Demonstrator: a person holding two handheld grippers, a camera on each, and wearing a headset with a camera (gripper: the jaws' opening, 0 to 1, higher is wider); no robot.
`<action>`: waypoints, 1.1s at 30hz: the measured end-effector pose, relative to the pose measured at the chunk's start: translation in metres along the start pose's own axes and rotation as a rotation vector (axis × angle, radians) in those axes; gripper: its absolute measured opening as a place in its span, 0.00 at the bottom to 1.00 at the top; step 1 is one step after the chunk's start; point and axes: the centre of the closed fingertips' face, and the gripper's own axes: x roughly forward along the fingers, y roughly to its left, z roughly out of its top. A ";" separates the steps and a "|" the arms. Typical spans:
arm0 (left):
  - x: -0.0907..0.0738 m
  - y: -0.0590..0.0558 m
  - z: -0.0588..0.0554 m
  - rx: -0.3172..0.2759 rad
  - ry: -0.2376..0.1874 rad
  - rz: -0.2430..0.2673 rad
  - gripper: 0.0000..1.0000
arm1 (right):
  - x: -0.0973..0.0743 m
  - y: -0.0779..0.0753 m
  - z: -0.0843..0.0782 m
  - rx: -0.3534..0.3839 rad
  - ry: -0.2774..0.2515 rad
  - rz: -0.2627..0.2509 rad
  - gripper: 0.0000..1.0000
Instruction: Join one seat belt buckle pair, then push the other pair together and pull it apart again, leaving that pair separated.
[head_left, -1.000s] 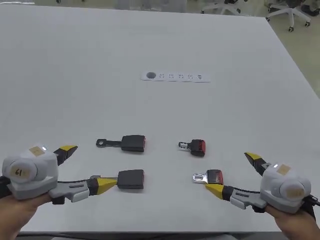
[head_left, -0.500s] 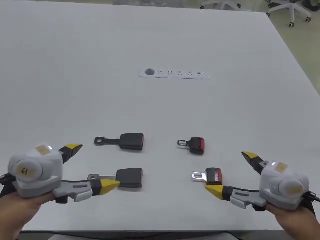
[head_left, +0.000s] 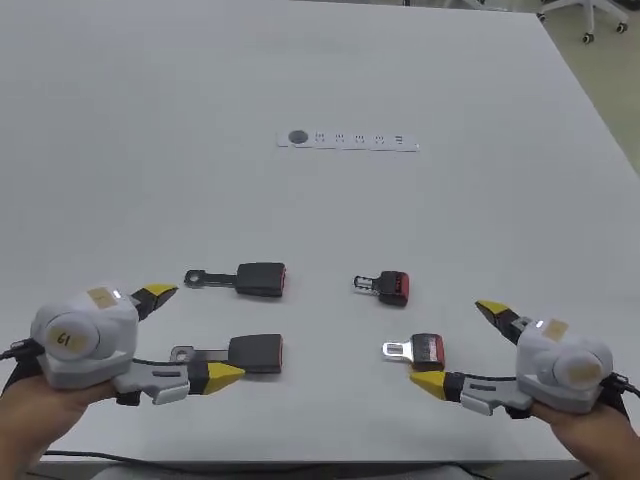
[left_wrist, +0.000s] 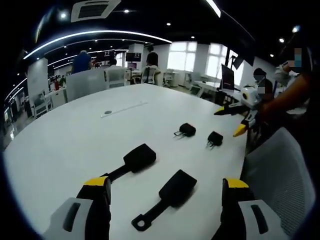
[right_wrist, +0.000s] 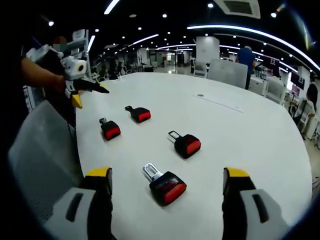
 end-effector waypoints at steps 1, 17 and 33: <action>0.001 0.000 0.001 -0.003 0.000 -0.005 0.94 | 0.001 -0.001 -0.001 -0.004 0.004 0.004 0.92; 0.018 -0.001 -0.002 0.018 0.032 -0.058 0.92 | 0.014 0.004 -0.007 -0.043 0.052 0.084 0.90; 0.036 0.001 -0.011 0.048 0.082 -0.102 0.90 | 0.024 0.003 -0.017 -0.079 0.106 0.163 0.86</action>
